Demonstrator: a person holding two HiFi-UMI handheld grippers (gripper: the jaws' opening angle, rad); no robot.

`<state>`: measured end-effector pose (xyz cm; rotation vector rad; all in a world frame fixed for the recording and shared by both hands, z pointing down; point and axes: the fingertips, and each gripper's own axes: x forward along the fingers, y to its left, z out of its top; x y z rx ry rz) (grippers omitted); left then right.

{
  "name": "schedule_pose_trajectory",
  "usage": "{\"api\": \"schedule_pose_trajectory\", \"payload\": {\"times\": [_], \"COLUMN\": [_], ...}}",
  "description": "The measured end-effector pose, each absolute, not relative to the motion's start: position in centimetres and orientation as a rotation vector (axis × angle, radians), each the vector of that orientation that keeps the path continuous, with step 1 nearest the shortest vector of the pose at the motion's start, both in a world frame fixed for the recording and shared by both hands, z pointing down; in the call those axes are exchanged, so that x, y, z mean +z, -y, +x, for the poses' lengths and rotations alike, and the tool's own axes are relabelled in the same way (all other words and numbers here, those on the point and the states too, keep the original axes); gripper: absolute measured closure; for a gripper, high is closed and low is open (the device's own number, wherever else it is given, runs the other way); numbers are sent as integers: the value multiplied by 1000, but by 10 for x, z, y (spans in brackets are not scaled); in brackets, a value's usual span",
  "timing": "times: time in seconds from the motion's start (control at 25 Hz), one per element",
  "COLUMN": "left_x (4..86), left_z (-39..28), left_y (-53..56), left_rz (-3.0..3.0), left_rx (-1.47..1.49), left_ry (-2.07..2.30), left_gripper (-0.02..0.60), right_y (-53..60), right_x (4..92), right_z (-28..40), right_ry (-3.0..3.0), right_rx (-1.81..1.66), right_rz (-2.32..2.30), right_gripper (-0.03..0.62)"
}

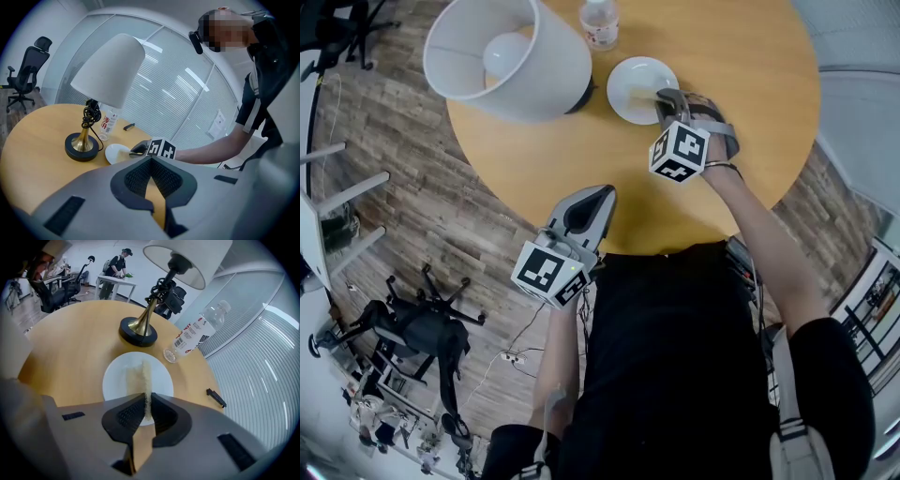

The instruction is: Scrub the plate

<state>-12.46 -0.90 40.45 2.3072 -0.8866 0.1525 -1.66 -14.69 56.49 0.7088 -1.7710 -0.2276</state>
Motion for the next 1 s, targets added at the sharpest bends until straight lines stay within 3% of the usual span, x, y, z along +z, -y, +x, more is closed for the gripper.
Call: {"api": "schedule_pose_trajectory", "payload": {"times": [0.72, 1.0], "left_x": [411, 413], "left_z": [-139, -133], "left_y": [16, 14], "left_rz": [2284, 2285], "left_rx": [154, 154], "left_ry": [916, 910], "left_gripper": [571, 571], "right_y": [252, 240], "right_x": [550, 553], "right_z": [7, -7], "right_ry": [1633, 1636], "right_rx": [-303, -365], "right_rz": [833, 823], "right_gripper": [565, 565]}}
